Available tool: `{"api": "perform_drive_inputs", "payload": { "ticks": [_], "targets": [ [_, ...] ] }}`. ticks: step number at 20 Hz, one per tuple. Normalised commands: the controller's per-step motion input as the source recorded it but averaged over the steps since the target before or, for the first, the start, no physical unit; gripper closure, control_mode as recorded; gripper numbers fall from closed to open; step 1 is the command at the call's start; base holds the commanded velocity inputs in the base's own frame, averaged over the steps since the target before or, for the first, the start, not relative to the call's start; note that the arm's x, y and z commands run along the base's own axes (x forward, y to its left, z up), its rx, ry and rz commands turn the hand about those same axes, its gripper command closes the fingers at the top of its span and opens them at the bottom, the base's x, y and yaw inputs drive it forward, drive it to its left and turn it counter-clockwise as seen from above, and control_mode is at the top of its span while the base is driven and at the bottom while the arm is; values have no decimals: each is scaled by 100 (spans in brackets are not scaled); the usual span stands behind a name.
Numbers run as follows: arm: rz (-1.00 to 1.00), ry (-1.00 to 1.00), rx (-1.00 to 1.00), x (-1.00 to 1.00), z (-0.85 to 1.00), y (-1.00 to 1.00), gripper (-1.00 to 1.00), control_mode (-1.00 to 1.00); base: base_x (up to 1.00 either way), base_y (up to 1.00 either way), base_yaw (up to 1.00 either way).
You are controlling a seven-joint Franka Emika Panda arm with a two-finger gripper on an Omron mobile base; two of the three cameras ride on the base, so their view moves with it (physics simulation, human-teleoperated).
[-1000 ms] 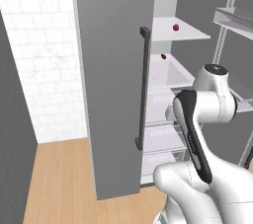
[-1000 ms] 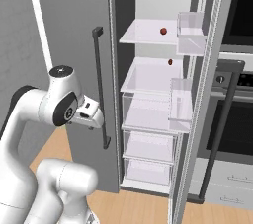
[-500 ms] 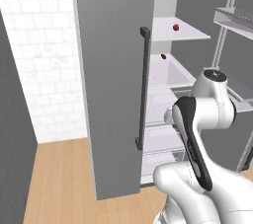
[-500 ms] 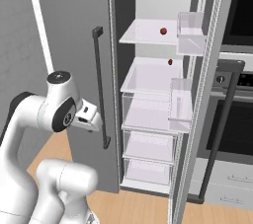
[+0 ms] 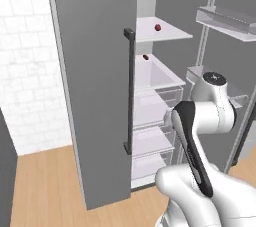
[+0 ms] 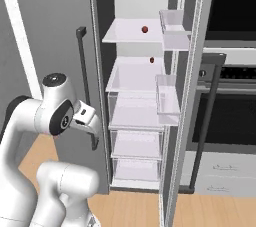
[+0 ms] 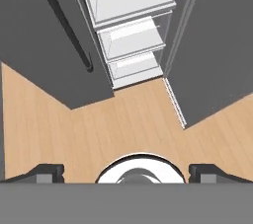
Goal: Take the strawberry from the fridge and place it on top of the pancake, located on the dining counter.
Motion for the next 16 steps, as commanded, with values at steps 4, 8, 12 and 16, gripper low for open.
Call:
{"api": "perform_drive_inputs", "payload": {
  "ticks": [4,8,12,16],
  "targets": [
    [0,0,0,0,0,0,-100,100,15,0,-26],
    [0,0,0,0,0,0,-100,100,44,-2,-3],
    [0,0,0,0,0,0,-100,100,64,-16,3],
    [0,0,0,0,0,0,-100,100,49,-18,10]
  ]
}}
